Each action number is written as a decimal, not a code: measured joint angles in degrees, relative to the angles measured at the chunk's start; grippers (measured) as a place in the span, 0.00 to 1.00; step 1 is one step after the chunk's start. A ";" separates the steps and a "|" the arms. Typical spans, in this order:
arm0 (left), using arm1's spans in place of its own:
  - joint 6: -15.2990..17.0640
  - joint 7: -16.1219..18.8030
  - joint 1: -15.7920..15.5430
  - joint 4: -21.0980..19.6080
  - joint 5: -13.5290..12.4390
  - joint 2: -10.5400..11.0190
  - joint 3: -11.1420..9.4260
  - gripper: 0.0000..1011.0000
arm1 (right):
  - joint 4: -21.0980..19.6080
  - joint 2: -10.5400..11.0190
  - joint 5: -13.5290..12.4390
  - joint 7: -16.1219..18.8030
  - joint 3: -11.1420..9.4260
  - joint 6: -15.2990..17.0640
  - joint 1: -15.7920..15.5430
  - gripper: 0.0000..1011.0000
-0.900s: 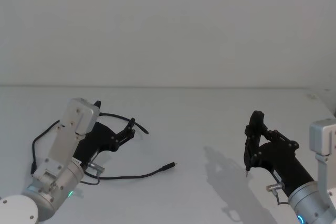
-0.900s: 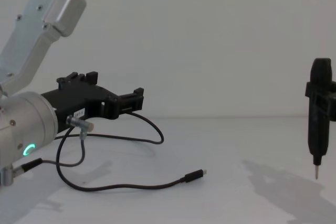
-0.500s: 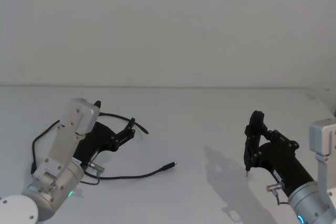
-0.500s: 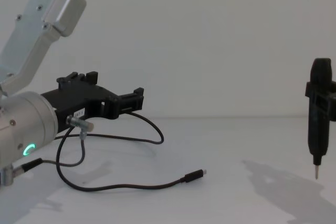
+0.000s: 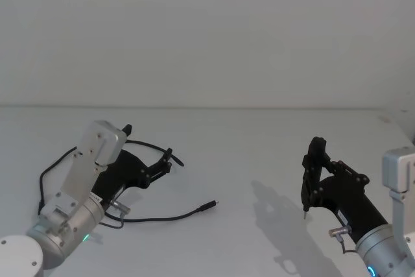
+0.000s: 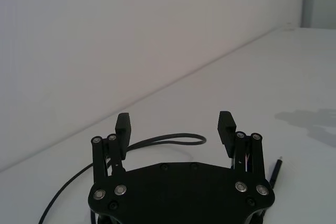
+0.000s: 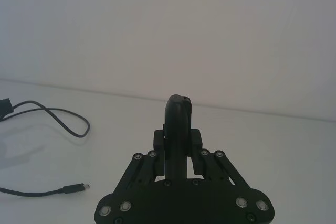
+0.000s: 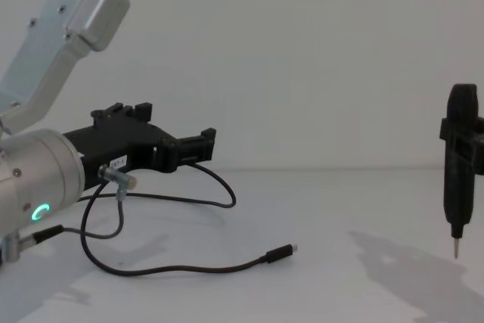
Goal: Pick up the data cable with the one hand.
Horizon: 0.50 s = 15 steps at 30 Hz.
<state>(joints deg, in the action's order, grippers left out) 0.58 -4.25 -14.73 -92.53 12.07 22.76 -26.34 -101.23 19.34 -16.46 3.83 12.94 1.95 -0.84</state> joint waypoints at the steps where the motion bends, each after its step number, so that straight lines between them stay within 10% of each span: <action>1: -0.09 -1.09 -0.30 0.16 0.30 0.30 -0.10 0.99 | 0.00 0.00 0.00 0.00 0.00 0.00 0.00 0.28; 15: -0.33 -12.33 -2.36 1.73 3.81 3.48 -0.92 0.99 | 0.00 0.00 0.00 0.00 0.00 0.00 0.00 0.28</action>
<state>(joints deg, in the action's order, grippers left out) 0.25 -16.58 -17.09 -90.80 15.89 26.24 -27.26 -101.23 19.33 -16.46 3.83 12.94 1.95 -0.84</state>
